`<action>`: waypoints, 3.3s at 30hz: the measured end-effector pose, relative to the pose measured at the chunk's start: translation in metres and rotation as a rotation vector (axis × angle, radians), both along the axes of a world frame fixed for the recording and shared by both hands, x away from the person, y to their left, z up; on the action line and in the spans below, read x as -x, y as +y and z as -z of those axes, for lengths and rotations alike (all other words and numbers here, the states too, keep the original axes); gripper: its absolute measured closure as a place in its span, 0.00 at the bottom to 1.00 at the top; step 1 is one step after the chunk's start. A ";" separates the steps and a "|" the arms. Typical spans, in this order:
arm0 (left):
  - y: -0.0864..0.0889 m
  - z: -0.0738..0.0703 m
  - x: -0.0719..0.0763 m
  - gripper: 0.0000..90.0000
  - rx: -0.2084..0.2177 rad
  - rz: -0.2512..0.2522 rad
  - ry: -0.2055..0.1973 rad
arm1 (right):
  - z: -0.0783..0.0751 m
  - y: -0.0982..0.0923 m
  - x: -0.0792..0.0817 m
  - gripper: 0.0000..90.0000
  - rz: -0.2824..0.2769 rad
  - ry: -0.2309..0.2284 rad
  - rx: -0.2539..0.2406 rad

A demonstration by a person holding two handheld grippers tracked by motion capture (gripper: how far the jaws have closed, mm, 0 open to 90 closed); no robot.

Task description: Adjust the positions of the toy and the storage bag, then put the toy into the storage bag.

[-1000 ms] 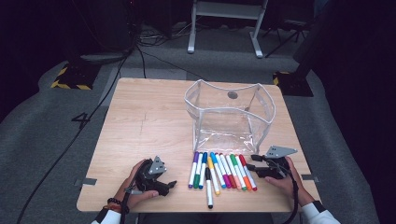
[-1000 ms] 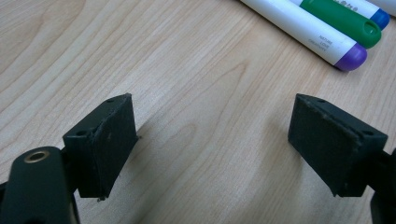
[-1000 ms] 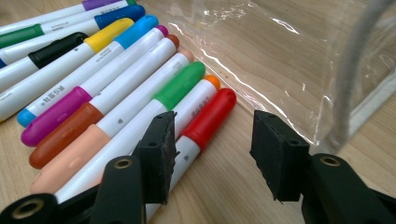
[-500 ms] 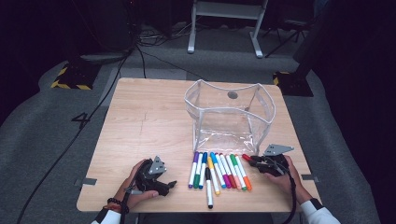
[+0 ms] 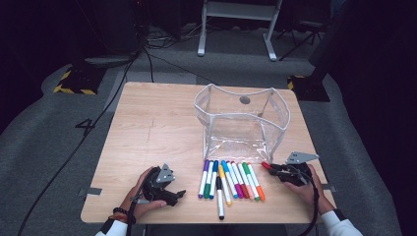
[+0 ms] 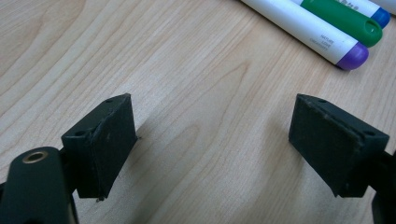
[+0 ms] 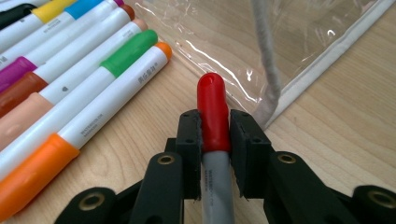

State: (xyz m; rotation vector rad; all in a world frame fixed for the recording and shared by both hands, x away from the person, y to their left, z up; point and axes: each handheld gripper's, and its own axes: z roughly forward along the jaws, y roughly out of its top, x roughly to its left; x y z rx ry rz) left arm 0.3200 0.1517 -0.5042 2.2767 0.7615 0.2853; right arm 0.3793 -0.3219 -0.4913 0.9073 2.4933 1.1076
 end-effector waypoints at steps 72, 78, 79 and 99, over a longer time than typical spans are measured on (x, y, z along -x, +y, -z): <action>0.001 0.000 -0.001 0.15 0.001 -0.004 0.004 | -0.224 0.066 -0.083 0.83 -0.145 -0.307 -0.095; 0.001 0.000 -0.001 0.15 0.001 -0.003 0.005 | -0.207 0.070 -0.105 0.83 -0.146 -0.239 -0.043; 0.001 0.000 -0.001 0.15 0.000 -0.003 0.005 | -0.204 0.070 -0.107 0.83 -0.157 -0.213 -0.033; 0.001 0.000 -0.001 0.15 0.001 -0.004 0.004 | -0.180 0.089 -0.105 0.83 -0.261 0.002 0.144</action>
